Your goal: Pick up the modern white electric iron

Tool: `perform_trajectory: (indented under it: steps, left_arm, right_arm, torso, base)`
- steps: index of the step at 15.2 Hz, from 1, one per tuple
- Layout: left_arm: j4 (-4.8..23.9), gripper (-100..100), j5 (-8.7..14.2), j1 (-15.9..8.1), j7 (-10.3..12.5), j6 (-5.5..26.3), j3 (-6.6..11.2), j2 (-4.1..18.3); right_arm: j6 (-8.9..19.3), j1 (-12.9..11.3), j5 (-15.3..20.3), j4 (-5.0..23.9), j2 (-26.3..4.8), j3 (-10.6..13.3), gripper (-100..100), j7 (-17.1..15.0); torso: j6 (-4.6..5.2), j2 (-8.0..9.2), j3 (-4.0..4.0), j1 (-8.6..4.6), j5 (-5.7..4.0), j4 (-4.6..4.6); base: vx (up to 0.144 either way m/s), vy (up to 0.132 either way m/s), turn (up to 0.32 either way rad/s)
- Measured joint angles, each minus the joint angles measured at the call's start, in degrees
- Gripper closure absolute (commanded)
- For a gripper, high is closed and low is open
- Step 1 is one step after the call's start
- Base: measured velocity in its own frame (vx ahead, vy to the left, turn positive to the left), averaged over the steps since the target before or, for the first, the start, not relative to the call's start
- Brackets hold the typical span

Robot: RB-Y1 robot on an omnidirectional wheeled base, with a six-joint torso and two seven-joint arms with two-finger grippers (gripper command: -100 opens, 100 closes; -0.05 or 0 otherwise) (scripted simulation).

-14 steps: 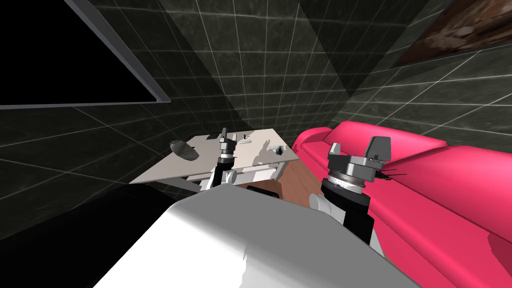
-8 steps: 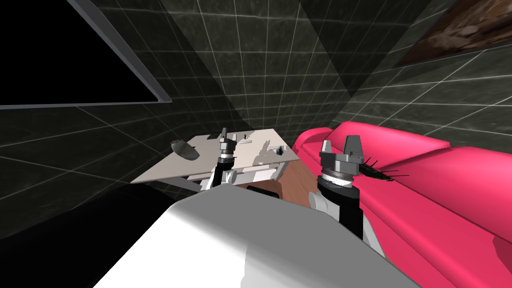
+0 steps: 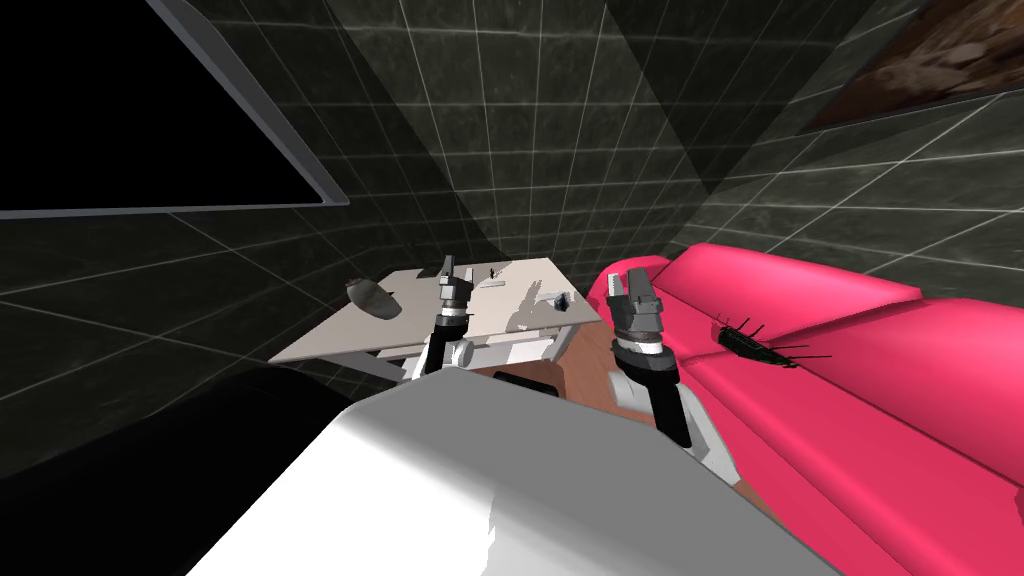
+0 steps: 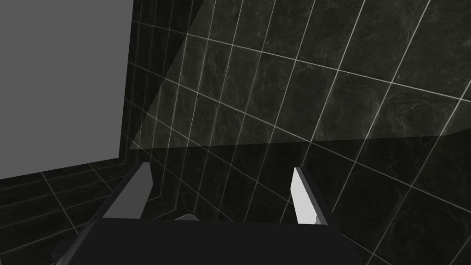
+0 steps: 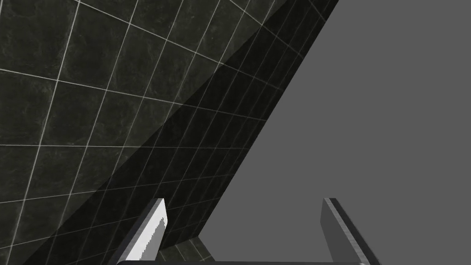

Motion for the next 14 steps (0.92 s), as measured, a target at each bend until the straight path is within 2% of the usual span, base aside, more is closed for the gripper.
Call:
perform_trajectory:
  steps: [6,12,14]
  left_arm:
    - [0.00,0,0.00,0.00,0.00,0.00,0.00,0.00]
    - [0.00,0,0.00,0.00,0.00,0.00,0.00,0.00]
    - [0.00,0,0.00,0.00,0.00,0.00,0.00,0.00]
  right_arm:
    - [-2.65,-7.11,7.03,5.48,-5.19,5.47,-100,-1.79]
    - [-6.80,-14.18,14.53,11.78,-10.58,11.06,-100,-4.13]
    - [-7.01,-16.06,16.74,12.47,-11.91,12.48,-100,-4.86]
  torso:
    - [0.00,-0.01,-0.01,0.02,0.00,0.00]
    - [0.00,-0.01,-0.01,0.02,0.00,0.00]
    - [0.00,0.00,0.00,0.02,0.00,0.00]
  base:
    - [0.007,0.006,0.038]
    - [0.007,0.006,0.037]
    - [0.007,0.006,0.041]
